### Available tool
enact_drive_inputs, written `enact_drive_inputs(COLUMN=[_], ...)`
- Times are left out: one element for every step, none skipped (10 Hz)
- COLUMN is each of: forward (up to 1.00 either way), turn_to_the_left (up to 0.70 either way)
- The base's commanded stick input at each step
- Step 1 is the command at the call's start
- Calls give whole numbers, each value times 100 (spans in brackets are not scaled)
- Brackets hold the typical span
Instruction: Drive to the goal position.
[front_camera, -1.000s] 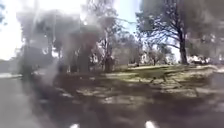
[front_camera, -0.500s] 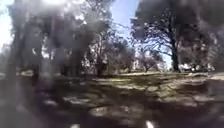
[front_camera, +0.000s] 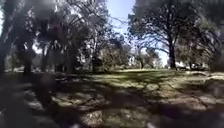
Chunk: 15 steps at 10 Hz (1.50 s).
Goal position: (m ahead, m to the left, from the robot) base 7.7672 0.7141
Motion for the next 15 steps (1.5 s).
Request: enact_drive_inputs(forward=[70, 70, 70, 70, 70, 70, 70, 70, 70, 70, 70, 70, 70, 70, 70], turn_to_the_left=[-27, -27, -18, -3, 0, -24, -27, -24, -10, -5, -20, -27, -27, -27, -27])
